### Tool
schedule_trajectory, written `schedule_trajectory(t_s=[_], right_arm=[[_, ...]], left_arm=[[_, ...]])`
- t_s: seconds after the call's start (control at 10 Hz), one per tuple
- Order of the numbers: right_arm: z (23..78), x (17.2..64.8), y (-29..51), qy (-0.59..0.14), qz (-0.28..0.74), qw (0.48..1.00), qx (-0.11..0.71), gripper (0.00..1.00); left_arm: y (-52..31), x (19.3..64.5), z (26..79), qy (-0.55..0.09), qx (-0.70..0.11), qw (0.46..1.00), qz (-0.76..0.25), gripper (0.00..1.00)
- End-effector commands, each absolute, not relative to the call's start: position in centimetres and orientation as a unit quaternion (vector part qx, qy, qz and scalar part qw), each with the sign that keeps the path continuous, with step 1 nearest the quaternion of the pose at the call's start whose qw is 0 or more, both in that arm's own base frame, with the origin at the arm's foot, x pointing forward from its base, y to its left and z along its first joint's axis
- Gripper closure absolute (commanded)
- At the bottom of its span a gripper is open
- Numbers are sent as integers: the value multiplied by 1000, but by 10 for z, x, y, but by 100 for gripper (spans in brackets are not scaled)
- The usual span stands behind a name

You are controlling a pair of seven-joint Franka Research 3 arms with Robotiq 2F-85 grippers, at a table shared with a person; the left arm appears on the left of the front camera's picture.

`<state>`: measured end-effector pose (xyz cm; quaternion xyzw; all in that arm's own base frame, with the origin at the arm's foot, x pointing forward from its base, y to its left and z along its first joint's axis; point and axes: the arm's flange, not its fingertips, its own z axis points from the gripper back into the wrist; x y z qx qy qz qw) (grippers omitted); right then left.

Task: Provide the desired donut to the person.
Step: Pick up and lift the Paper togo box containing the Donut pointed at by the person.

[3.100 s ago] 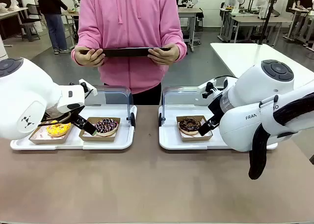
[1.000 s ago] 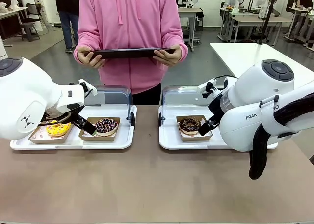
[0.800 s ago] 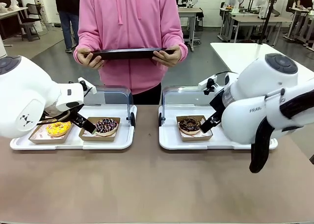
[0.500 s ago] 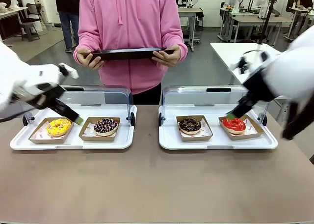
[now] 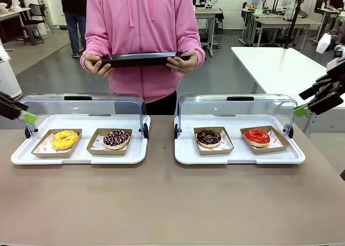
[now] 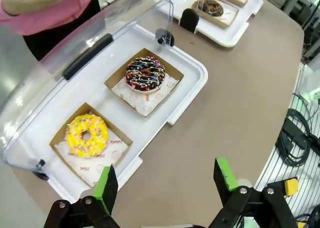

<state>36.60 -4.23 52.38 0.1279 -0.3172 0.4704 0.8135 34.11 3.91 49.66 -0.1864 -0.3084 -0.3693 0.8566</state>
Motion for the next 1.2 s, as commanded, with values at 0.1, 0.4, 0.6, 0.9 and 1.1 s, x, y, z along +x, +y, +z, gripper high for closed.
schedule_trajectory(t_s=[0.1,0.4,0.6,0.9,1.1], right_arm=[[532,364,-69,-338,468,797,180,0],[531,367,-70,-357,473,775,219,0],[530,364,-67,-373,476,765,222,0],[530,362,-63,-394,486,746,228,0],[529,361,-63,-406,489,737,230,0]], left_arm=[[54,267,454,-351,-209,835,-368,0],[68,260,464,-369,-210,827,-370,0],[70,256,467,-375,-204,826,-368,0],[71,256,473,-386,-196,825,-363,0],[74,255,473,-390,-194,824,-362,0]])
